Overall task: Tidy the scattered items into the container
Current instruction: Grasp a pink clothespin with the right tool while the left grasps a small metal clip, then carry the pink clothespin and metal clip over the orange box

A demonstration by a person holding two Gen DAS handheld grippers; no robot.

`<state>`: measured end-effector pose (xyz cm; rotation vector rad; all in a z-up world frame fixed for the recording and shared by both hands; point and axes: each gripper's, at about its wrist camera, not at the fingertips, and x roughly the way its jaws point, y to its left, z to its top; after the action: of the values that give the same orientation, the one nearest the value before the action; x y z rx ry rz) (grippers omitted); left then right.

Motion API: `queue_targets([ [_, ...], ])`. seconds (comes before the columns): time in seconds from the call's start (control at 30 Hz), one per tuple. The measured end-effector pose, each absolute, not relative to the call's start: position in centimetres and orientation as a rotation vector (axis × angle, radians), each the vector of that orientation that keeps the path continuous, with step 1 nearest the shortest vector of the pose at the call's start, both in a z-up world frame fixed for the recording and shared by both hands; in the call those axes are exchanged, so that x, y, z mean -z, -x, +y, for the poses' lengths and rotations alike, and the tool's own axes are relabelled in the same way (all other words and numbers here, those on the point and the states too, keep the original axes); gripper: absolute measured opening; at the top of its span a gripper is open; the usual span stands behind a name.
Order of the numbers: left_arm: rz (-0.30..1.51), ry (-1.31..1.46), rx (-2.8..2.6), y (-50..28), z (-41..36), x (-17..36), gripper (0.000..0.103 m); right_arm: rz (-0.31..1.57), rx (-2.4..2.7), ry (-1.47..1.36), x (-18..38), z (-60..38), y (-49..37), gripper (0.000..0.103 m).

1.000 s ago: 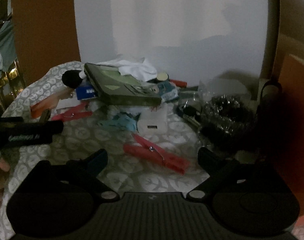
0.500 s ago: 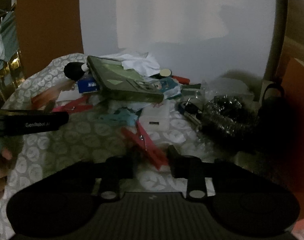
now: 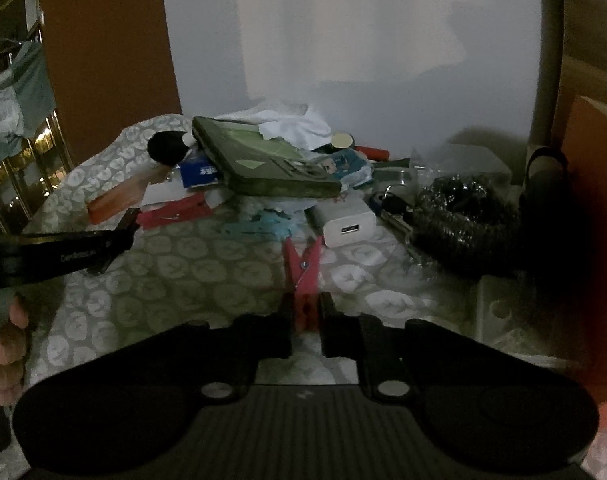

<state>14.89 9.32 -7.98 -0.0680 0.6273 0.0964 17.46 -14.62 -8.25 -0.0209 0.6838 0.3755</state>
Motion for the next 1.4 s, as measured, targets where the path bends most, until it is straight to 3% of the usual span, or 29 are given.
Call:
queue_targets([
  [0.4, 0.59, 0.044, -0.093, -12.5, 9.3, 6.5, 0.016, 0.647, -0.367, 0.003, 6.8, -14.7, -14.6, 0.01],
  [0.47, 0.571, 0.036, -0.094, -11.8, 9.1, 5.9, 0.003, 0.63, -0.358, 0.0, 6.2, -14.9, -14.0, 0.01],
  [1.13, 0.357, -0.021, 0.036, -5.8, 5.5, 2.5, 0.003, 0.503, -0.292, -0.037, 2.7, -18.4, -8.9, 0.01],
  [1.4, 0.334, -0.075, 0.028, -5.3, 5.5, 3.9, 0.003, 0.516, -0.29, -0.051, 3.4, -18.4, -9.3, 0.01],
])
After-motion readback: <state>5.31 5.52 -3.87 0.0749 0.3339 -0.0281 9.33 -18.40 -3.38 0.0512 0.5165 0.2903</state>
